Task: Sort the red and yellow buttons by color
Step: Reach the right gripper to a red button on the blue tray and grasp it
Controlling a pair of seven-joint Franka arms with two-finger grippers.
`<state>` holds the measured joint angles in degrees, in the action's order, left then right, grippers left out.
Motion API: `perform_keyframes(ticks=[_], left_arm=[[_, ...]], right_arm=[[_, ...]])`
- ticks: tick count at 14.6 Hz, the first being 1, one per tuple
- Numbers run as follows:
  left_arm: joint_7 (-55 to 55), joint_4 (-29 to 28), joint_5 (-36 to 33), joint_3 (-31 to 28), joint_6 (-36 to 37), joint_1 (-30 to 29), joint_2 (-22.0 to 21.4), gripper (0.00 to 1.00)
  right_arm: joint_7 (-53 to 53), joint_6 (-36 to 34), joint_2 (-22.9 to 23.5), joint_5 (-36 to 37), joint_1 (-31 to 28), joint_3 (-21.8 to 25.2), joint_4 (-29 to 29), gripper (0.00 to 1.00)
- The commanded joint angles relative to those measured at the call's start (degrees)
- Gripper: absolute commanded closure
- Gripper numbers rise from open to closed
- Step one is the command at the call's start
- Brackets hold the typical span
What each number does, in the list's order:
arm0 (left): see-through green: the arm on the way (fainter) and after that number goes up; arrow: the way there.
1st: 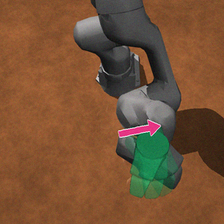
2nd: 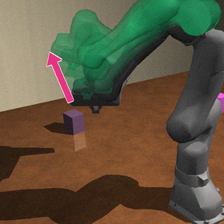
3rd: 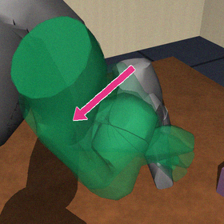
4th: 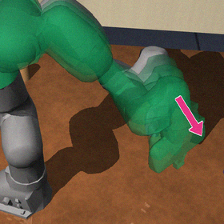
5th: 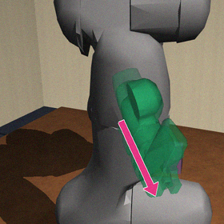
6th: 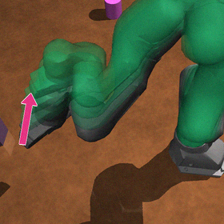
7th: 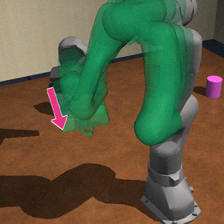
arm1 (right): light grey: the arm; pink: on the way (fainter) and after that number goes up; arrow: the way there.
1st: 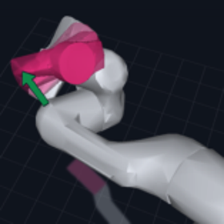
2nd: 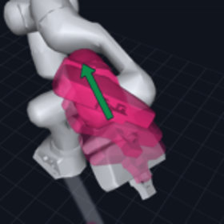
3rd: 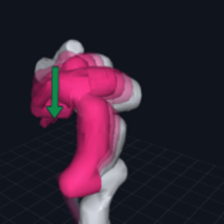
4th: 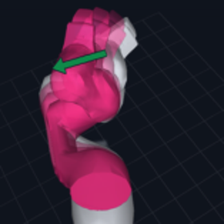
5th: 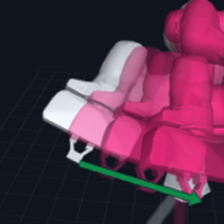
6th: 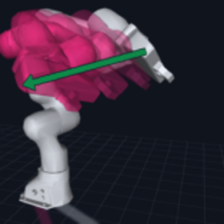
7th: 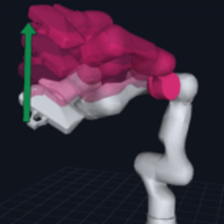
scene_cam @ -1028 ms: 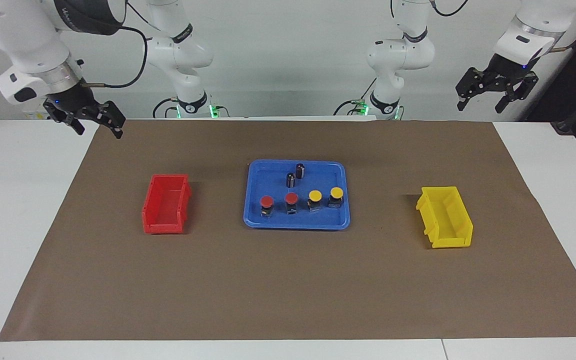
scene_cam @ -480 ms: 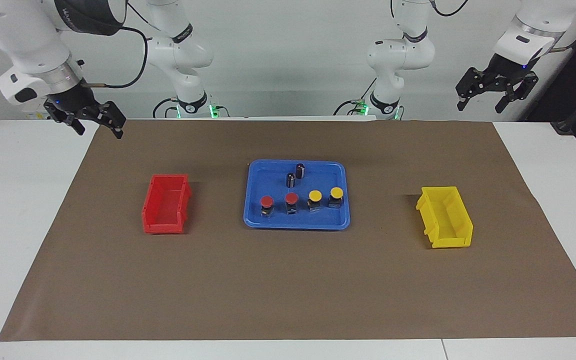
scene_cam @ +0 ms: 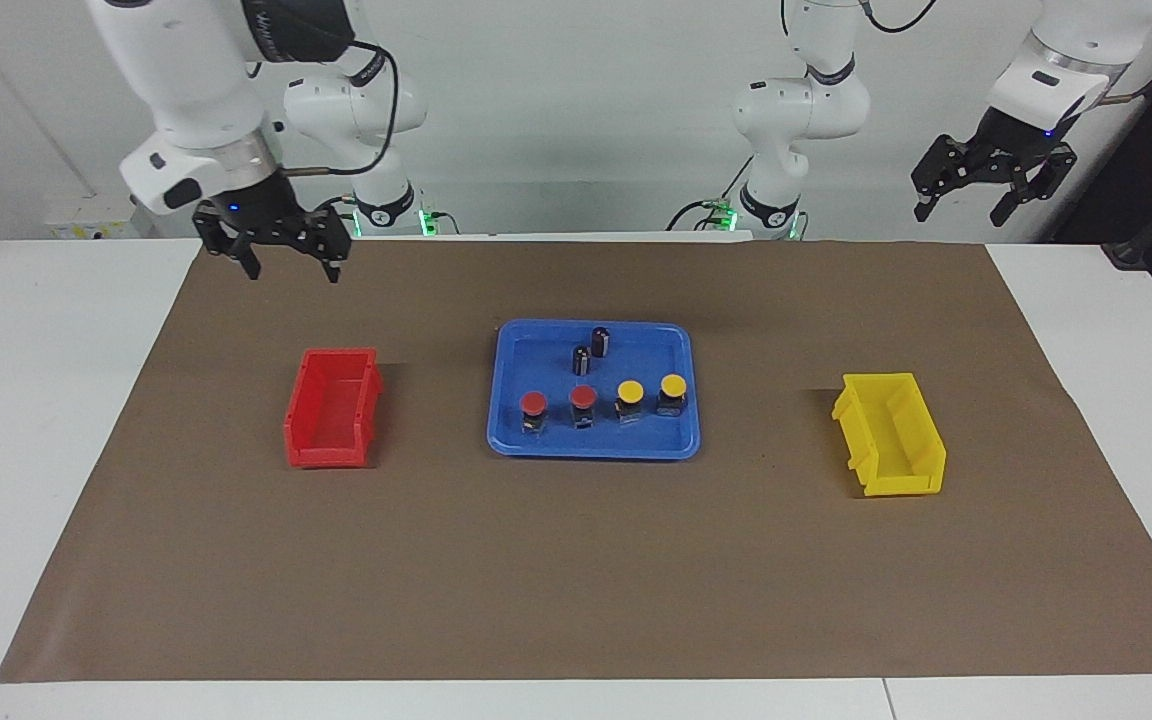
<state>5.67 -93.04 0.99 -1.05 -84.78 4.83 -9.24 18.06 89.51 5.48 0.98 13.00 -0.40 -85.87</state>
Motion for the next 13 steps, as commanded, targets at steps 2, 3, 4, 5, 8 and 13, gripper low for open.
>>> perform_keyframes(ticks=[2, 3, 4, 5, 8, 13], left_arm=[[-0.57, -0.56, -0.64, 0.26, 0.67, -0.26, -1.04, 0.0], [-0.57, -0.56, -0.64, 0.26, 0.67, -0.26, -1.04, 0.0], [-0.57, -0.56, -0.64, 0.26, 0.67, -0.26, -1.04, 0.0], [-0.57, -0.56, -0.64, 0.26, 0.67, -0.26, -1.04, 0.0], [-0.57, -0.56, -0.64, 0.26, 0.67, -0.26, -1.04, 0.0], [-0.57, -0.56, -0.64, 0.26, 0.58, -0.26, -1.04, 0.0]], right_arm=[[12.57, 13.09, 11.02, -0.54, 9.04, 0.05, 4.41, 0.0], [14.7, 17.5, 12.09, -0.45, 10.8, 0.05, 1.78, 0.0], [15.42, 21.37, 12.18, -0.45, 11.86, 0.05, -1.72, 0.0], [16.47, 25.76, 12.27, -0.45, 12.66, 0.05, -5.24, 0.0], [18.24, 33.97, 15.08, 0.68, 14.95, 0.14, -10.37, 0.0], [17.71, 35.29, 15.61, 2.71, 15.13, 0.05, -13.97, 0.0]])
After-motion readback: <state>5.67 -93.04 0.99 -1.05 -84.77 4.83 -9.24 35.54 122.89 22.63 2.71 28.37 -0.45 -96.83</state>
